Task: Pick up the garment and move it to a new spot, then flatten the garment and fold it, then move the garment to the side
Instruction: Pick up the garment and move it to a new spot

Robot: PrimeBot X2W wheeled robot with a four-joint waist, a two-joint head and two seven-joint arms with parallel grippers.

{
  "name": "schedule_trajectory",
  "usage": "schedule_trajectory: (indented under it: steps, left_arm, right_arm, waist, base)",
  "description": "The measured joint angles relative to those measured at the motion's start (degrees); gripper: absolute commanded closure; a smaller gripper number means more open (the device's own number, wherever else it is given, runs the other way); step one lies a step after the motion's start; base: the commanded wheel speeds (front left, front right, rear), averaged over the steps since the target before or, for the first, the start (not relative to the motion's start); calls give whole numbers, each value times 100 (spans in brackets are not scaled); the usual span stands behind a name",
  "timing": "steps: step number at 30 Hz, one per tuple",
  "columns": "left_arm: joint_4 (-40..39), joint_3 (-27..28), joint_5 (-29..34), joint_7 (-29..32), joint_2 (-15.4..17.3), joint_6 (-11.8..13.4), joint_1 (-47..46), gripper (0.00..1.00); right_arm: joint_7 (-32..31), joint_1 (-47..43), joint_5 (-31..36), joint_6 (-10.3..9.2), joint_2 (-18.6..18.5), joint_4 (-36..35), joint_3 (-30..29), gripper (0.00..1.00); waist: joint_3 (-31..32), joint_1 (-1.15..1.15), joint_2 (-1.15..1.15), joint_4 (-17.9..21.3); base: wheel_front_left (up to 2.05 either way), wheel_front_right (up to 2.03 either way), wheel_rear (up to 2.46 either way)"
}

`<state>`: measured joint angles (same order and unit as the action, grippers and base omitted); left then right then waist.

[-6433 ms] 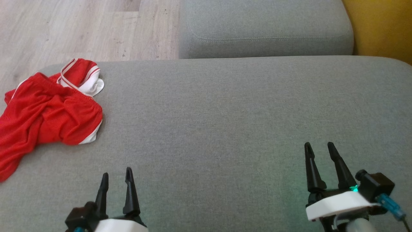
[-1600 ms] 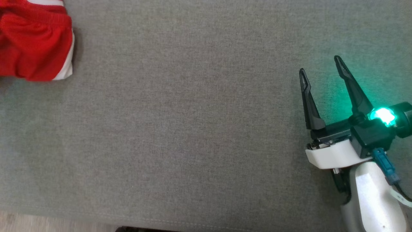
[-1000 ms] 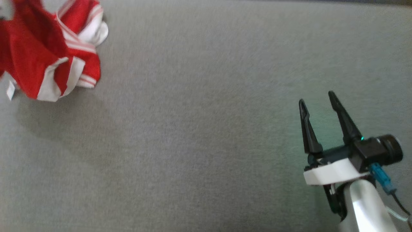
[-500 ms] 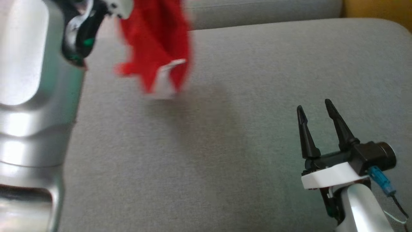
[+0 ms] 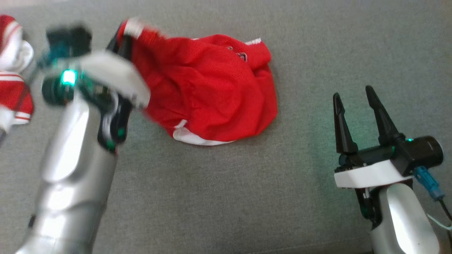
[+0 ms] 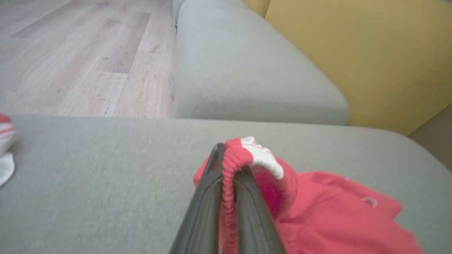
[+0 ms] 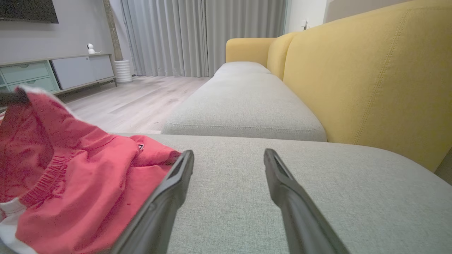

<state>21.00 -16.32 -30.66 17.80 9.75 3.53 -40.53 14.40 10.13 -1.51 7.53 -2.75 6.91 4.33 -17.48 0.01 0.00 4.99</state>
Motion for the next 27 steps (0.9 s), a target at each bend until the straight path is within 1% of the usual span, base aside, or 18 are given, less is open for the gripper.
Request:
schedule_trajectory:
  steps: [2, 5, 6, 7, 8, 9, 14, 17, 22, 27]
  left_arm:
    - [318, -13, 126, -408, 51, -2, 250, 100]
    - [747, 22, 182, -970, 26, -24, 500, 100]
    - [883, 60, 153, -1125, 12, -58, 537, 82]
    - [991, 73, 141, -1269, 12, -89, 558, 55]
    - [1087, 76, 141, -1388, 12, -138, 559, 7]
    - [1167, 76, 141, -1508, 7, -163, 557, 0]
    - [1322, 7, 211, -2082, -16, -399, 555, 0]
    - [1327, -25, 232, -2302, -55, -514, 560, 0]
    - [1107, -77, 254, -2575, -35, -536, 750, 0]
    - [738, -246, 320, -2728, -37, -449, 1489, 0]
  right_arm:
    - [7, 52, 1, 0, 0, -8, -4, 0]
    - [7, 92, 10, 0, 0, -10, -18, 0]
    - [7, 106, 10, 0, 0, -12, -23, 0]
    - [7, 109, 15, 0, 0, -15, -34, 0]
    - [7, 108, 33, 0, 0, -16, -46, 0]
    - [7, 108, 53, 0, 0, -16, -60, 0]
    - [7, 110, 109, 0, 0, -1, -88, 0]
    - [7, 110, 116, 0, 0, 23, -93, 0]
    - [7, 107, 212, 0, 0, 104, -110, 0]
    - [7, 58, 209, 0, 0, 250, -151, 0]
  waist:
    - [-139, 0, 0, 15]
    - [-297, 0, 0, 20]
    - [-334, 0, 0, 18]
    - [-361, 0, 0, 12]
    - [-380, 0, 0, 0]
    - [-392, -1, 0, -17]
    - [-377, -1, 0, -125]
    - [-277, -1, 0, -190]
    - [18, -2, 0, -293]
    - [423, -2, 0, -414]
  base:
    - [0, 0, 0]
    - [0, 0, 0]
    - [0, 0, 0]
    - [0, 0, 0]
    - [0, 0, 0]
    - [0, 0, 0]
    - [0, 0, 0]
    - [0, 0, 0]
    - [0, 0, 0]
    - [0, 0, 0]
